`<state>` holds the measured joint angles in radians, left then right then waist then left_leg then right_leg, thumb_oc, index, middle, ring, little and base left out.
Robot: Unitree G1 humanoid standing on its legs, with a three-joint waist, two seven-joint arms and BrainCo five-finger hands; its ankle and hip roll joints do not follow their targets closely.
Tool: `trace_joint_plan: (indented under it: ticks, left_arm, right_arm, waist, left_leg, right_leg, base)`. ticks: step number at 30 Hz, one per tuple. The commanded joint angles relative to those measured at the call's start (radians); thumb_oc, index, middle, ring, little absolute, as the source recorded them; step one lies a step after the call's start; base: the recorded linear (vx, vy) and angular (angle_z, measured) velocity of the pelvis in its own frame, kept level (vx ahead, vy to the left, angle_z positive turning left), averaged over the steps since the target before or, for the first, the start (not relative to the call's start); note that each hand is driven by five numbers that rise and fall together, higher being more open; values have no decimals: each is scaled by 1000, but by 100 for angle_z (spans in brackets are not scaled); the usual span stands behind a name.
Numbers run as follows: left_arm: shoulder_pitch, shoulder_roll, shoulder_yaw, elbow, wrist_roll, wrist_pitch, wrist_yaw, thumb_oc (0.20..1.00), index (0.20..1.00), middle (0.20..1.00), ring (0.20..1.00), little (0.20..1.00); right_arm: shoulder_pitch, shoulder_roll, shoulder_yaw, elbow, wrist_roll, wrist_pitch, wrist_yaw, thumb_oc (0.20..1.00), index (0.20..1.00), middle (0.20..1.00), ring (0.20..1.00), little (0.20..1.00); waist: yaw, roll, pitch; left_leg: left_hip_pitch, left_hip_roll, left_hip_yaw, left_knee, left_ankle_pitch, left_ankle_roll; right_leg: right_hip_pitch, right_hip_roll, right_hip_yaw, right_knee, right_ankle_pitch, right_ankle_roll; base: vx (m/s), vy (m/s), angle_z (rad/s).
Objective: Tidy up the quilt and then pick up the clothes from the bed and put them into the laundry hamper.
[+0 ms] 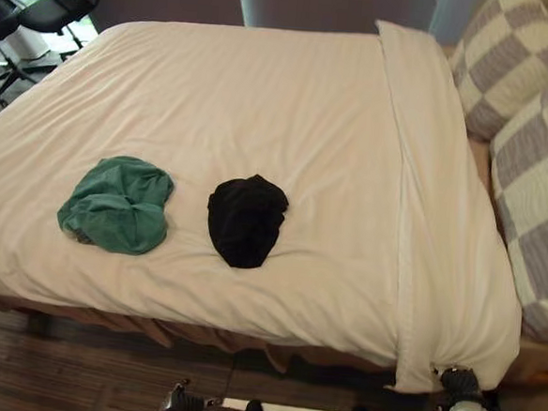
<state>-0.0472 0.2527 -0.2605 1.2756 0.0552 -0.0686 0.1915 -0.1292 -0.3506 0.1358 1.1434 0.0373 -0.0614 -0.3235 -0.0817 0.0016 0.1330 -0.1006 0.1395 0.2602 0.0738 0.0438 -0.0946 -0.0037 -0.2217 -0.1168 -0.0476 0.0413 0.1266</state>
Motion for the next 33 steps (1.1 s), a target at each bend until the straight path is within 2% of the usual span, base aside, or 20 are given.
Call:
trace_joint_plan:
  ticks: [1, 3, 4, 5, 9, 10, 11, 13, 14, 15, 16, 18, 20, 22, 25, 28, 29, 30, 32, 33]
  left_arm:
    - [-41, 17, 37, 46, -2, -15, 25, 1000, 1000, 1000, 1000, 1000]
    - [-44, 19, 34, 49, 3, -21, 26, 1000, 1000, 1000, 1000, 1000]
    - [-52, 27, 20, 44, 20, -20, 32, 1000, 1000, 1000, 1000, 1000]
    - [-60, 31, 15, 43, 27, -22, 24, 1000, 1000, 1000, 1000, 1000]
    - [-86, 41, -1, 24, 57, -17, 19, 1000, 1000, 1000, 1000, 1000]
    - [-92, 52, 7, 43, 68, -4, 12, 1000, 1000, 1000, 1000, 1000]
    - [-84, 60, 11, 46, 84, 1, 9, 1000, 1000, 1000, 1000, 1000]
    - [-74, 68, 10, 43, 90, 7, 3, 1000, 1000, 1000, 1000, 1000]
    - [-72, 71, 5, 40, 98, 14, -5, 1000, 1000, 1000, 1000, 1000]
    - [-66, 76, 1, 42, 114, 23, -23, 1000, 1000, 1000, 1000, 1000]
    - [-65, 77, 2, 41, 114, 24, -24, 1000, 1000, 1000, 1000, 1000]
    - [-54, 83, -11, 56, 172, 25, -38, 1000, 1000, 1000, 1000, 1000]
    - [-56, 70, -8, 61, 167, 10, -35, 1000, 1000, 1000, 1000, 1000]
    - [-55, 62, 2, 57, 157, 7, -31, 1000, 1000, 1000, 1000, 1000]
    - [-74, 50, 18, 27, 98, -4, -14, 1000, 1000, 1000, 1000, 1000]
    - [-79, 30, 16, 25, 77, -10, -9, 1000, 1000, 1000, 1000, 1000]
    - [-72, 12, 1, 23, 87, -8, -3, 1000, 1000, 1000, 1000, 1000]
    - [-77, 8, -20, 21, 99, -9, 0, 1000, 1000, 1000, 1000, 1000]
    - [-78, 7, -44, 10, 124, -15, 8, 1000, 1000, 1000, 1000, 1000]
    - [-90, -1, -58, 10, 114, -14, 0, 1000, 1000, 1000, 1000, 1000]
  right_arm:
    - [46, 52, 81, 16, -83, 29, 68, 1000, 1000, 1000, 1000, 1000]
    - [47, 47, 82, 7, -85, 24, 77, 1000, 1000, 1000, 1000, 1000]
    - [62, 38, 77, -1, -80, 17, 87, 1000, 1000, 1000, 1000, 1000]
    - [74, 37, 69, -2, -72, 10, 96, 1000, 1000, 1000, 1000, 1000]
    - [104, 48, 70, 15, -113, 30, 120, 1000, 1000, 1000, 1000, 1000]
    - [98, 66, 79, 30, -130, 44, 130, 1000, 1000, 1000, 1000, 1000]
    - [97, 72, 89, 41, -130, 47, 140, 1000, 1000, 1000, 1000, 1000]
    - [100, 79, 91, 40, -119, 41, 146, 1000, 1000, 1000, 1000, 1000]
    - [109, 89, 97, 37, -114, 37, 149, 1000, 1000, 1000, 1000, 1000]
    - [115, 105, 118, 40, -104, 32, 157, 1000, 1000, 1000, 1000, 1000]
    - [115, 106, 119, 41, -104, 31, 156, 1000, 1000, 1000, 1000, 1000]
    - [111, 109, 157, 42, -103, 16, 169, 1000, 1000, 1000, 1000, 1000]
    - [84, 107, 165, 29, -97, 18, 163, 1000, 1000, 1000, 1000, 1000]
    - [66, 100, 174, 19, -114, 21, 168, 1000, 1000, 1000, 1000, 1000]
    - [5, 84, 234, 56, -171, 35, 156, 1000, 1000, 1000, 1000, 1000]
    - [-29, 79, 245, 63, -198, 42, 154, 1000, 1000, 1000, 1000, 1000]
    - [-51, 77, 243, 44, -196, 46, 159, 1000, 1000, 1000, 1000, 1000]
    - [-56, 80, 238, 17, -180, 40, 168, 1000, 1000, 1000, 1000, 1000]
    - [-47, 73, 232, 28, -187, 39, 177, 1000, 1000, 1000, 1000, 1000]
    - [-33, 77, 203, 25, -136, 18, 172, 1000, 1000, 1000, 1000, 1000]
  waist:
    - [11, -7, 47]
    - [7, -5, 36]
    - [5, -5, 14]
    - [1, 1, 2]
    - [8, -26, -10]
    - [42, -48, 10]
    - [55, -47, 18]
    - [56, -53, 21]
    - [47, -60, 28]
    - [30, -72, 41]
    - [31, -71, 42]
    - [13, -77, 51]
    - [6, -64, 51]
    - [6, -53, 67]
    - [65, -45, 115]
    - [66, -20, 105]
    - [62, -2, 77]
    - [59, 2, 52]
    - [59, 6, 48]
    - [57, 15, 42]
  left_leg:
    - [-1, 166, -56, -98, 76, -78]
    - [-11, 215, -52, -147, 125, -94]
    - [-36, 283, -10, -159, 178, -110]
    - [-19, 292, 5, -161, 157, -121]
    - [-3, 232, 19, -157, 117, -124]
    - [19, 195, 82, -129, 76, -91]
    - [44, 188, 116, -130, 54, -85]
    - [58, 167, 138, -131, 43, -69]
    - [65, 151, 154, -130, 38, -59]
    - [81, 106, 165, -136, 31, -40]
    - [84, 108, 166, -137, 30, -42]
    - [114, 29, 178, -138, -20, -22]
    - [100, -10, 177, -45, -81, -12]
    - [61, -1, 192, 65, -101, -29]
    - [-146, 77, 93, 501, -10, -112]
    - [-113, 139, 84, 409, -5, -108]
    - [-38, 163, 93, 232, -19, -89]
    - [-1, 192, 26, -3, 35, -78]
    - [0, 233, -27, -41, 87, -98]
    - [24, 203, -57, -82, 54, -92]
  right_leg:
    - [-63, -64, 13, -35, 19, 71]
    - [-56, -87, 5, -37, 17, 85]
    - [-36, -122, -16, -32, 9, 101]
    - [-26, -129, -17, -24, 10, 107]
    - [-12, -222, -48, 12, 131, 135]
    - [-37, -304, -206, 66, 230, 123]
    - [-31, -306, -294, 110, 197, 118]
    - [-44, -278, -333, 168, 151, 105]
    - [-62, -207, -326, 203, 89, 91]
    - [-106, -41, -299, 224, 1, 83]
    - [-107, -39, -298, 228, -4, 81]
    - [-102, 93, -291, 137, -56, 30]
    - [-60, 88, -261, 44, -56, -8]
    - [-62, 76, -252, 39, -47, -9]
    - [-14, 70, -263, -2, -76, -61]
    - [1, 35, -261, -29, -51, -24]
    - [-12, -16, -222, -33, -36, 21]
    - [-28, -72, -182, -31, -7, 51]
    - [-13, -91, -169, -38, -12, 72]
    - [-12, -100, -154, -32, -3, 73]
  base:
    - [57, 588, -8]
    - [53, 536, 19]
    - [125, 671, 26]
    - [162, 855, 19]
    - [106, 574, 38]
    - [38, 670, 14]
    - [59, 867, -26]
    - [58, 403, -86]
    - [116, 483, -58]
    - [119, 478, -19]
    - [147, 460, 1]
    - [199, 398, 16]
    - [160, 310, 51]
    - [42, 160, 21]
    - [3, 124, -45]
    - [55, 403, -15]
    - [133, 1240, -8]
    - [97, 1006, -26]
    - [74, 575, -57]
    - [118, 635, -51]
